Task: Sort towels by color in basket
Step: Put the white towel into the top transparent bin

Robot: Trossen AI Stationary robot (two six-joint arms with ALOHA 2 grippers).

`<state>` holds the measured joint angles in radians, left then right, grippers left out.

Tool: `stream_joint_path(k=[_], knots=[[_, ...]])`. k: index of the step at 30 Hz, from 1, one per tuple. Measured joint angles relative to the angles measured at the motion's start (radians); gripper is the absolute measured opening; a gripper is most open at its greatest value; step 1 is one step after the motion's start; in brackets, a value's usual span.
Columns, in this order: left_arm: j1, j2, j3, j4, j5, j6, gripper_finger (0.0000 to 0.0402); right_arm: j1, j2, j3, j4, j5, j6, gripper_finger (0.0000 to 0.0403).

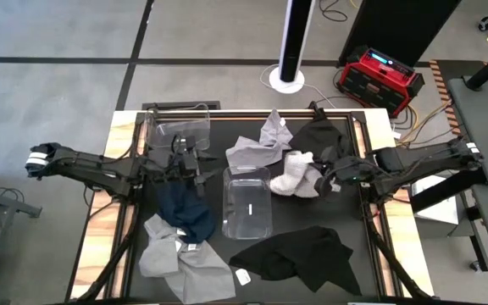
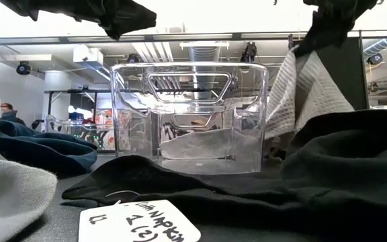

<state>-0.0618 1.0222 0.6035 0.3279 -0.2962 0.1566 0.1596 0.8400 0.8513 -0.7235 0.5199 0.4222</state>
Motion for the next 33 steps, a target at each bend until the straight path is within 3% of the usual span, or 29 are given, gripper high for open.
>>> stream_joint_path(k=[11, 21, 28, 33], knots=[[0.0, 0.0, -0.007, 0.0, 0.052, -0.008, 0.0154, 0.002, -0.007, 0.0, 0.28, 0.008, -0.218, 0.0008], [0.0, -0.004, -0.006, 0.027, 0.052, -0.008, 0.0154, 0.002, -0.006, 0.0, 0.643, 0.014, -0.507, 0.0008], [0.0, -0.025, 0.08, -0.035, 0.056, -0.008, 0.0154, 0.002, 0.011, 0.0, 0.905, -0.004, -0.686, 0.0008], [0.0, -0.015, 0.157, -0.114, 0.179, -0.008, 0.0154, -0.001, 0.061, 0.0, 1.042, -0.013, -0.781, 0.0008]])
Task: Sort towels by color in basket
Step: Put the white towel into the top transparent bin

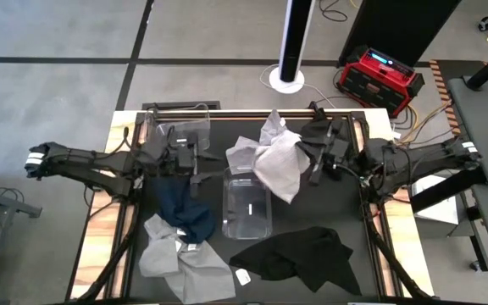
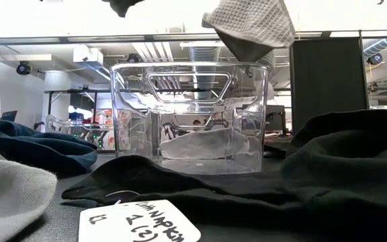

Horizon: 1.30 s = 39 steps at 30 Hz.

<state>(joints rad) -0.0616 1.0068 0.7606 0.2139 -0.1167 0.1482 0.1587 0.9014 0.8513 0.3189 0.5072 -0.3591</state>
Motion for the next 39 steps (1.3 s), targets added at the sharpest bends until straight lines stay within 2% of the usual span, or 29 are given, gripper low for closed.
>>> stream_joint_path(k=[3, 9, 13, 16, 21, 24, 28, 35, 39], knots=[[-0.001, 0.009, 0.027, -0.004, 0.09, 0.0, 0.0154, -0.008, 0.04, 0.0, 0.079, -0.02, -0.021, 0.0008], [0.0, 0.012, 0.031, 0.011, 0.099, 0.0, 0.0154, -0.037, 0.127, 0.019, 0.166, -0.045, -0.034, 0.0008], [0.0, 0.016, 0.028, 0.018, 0.075, 0.002, 0.0155, -0.051, 0.199, 0.08, 0.168, -0.052, -0.034, 0.0008], [0.0, 0.028, 0.027, 0.03, 0.064, 0.001, 0.0165, -0.058, 0.262, 0.137, 0.166, -0.096, -0.035, 0.0008], [0.0, 0.025, 0.038, 0.004, -0.085, 0.005, 0.0204, -0.067, 0.356, 0.235, 0.151, -0.101, -0.078, 0.0008], [0.0, 0.013, 0.085, -0.095, -0.156, 0.028, 0.0228, -0.087, 0.414, 0.289, 0.149, -0.146, -0.082, 0.0008], [0.0, -0.006, 0.184, -0.277, -0.172, 0.029, 0.0249, -0.132, 0.491, 0.367, 0.131, -0.212, -0.066, 0.0008], [0.0, -0.014, 0.313, -0.539, -0.18, 0.011, 0.0253, -0.25, 0.613, 0.491, 0.1, -0.33, 0.019, 0.0008], [0.0, -0.027, 0.387, -0.677, -0.247, -0.041, 0.0249, -0.32, 0.686, 0.562, 0.093, -0.387, 0.083, 0.0008]])
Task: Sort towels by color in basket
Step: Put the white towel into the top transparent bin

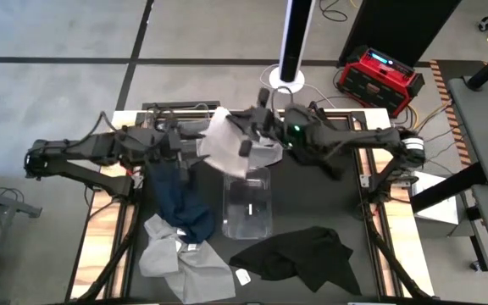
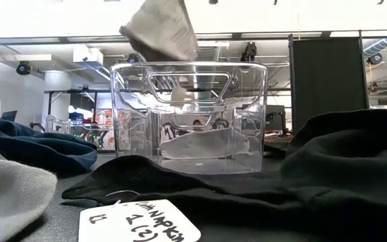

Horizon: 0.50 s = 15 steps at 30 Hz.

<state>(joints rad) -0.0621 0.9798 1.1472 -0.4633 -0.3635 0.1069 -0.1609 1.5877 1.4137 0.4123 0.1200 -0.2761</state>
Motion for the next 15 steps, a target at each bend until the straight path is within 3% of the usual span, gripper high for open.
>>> stream_joint_path(k=[4, 10, 15], knots=[[0.0, -0.024, 0.061, -0.083, -0.071, -0.019, 0.0242, -0.052, 0.073, 0.067, -0.005, -0.037, 0.028, 0.0008], [0.0, -0.084, 0.094, -0.109, -0.073, -0.019, 0.0233, -0.111, 0.182, 0.172, 0.014, -0.129, 0.072, 0.0008], [-0.003, -0.134, 0.068, -0.123, -0.072, -0.05, 0.0228, -0.143, 0.254, 0.205, 0.144, -0.197, 0.074, 0.0008]])
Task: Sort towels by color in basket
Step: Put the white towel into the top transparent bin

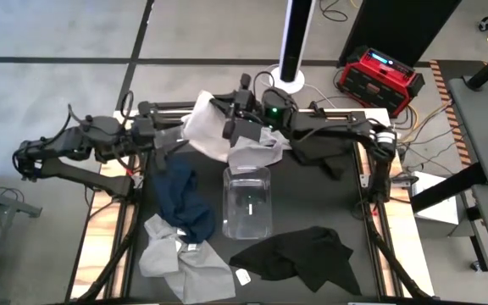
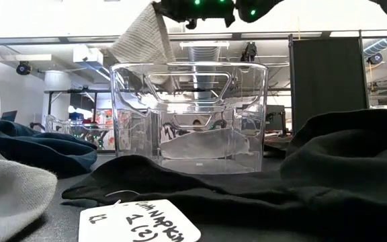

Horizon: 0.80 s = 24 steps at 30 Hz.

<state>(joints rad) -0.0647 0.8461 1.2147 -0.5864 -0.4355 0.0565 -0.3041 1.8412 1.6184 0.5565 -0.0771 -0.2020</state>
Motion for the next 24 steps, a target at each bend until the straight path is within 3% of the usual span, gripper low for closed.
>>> stream_joint_path(k=[3, 14, 24], knots=[[0.0, -0.025, -0.027, -0.008, 0.0, -0.022, 0.0228, -0.024, 0.034, 0.0, 0.12, -0.058, 0.041, 0.0008], [0.0, -0.129, -0.052, 0.013, 0.0, -0.014, 0.0228, -0.074, 0.199, 0.023, 0.344, -0.053, 0.138, 0.0008], [0.0, -0.159, -0.077, 0.012, 0.001, -0.017, 0.0228, -0.072, 0.402, 0.329, 0.369, -0.134, 0.216, 0.0008]])
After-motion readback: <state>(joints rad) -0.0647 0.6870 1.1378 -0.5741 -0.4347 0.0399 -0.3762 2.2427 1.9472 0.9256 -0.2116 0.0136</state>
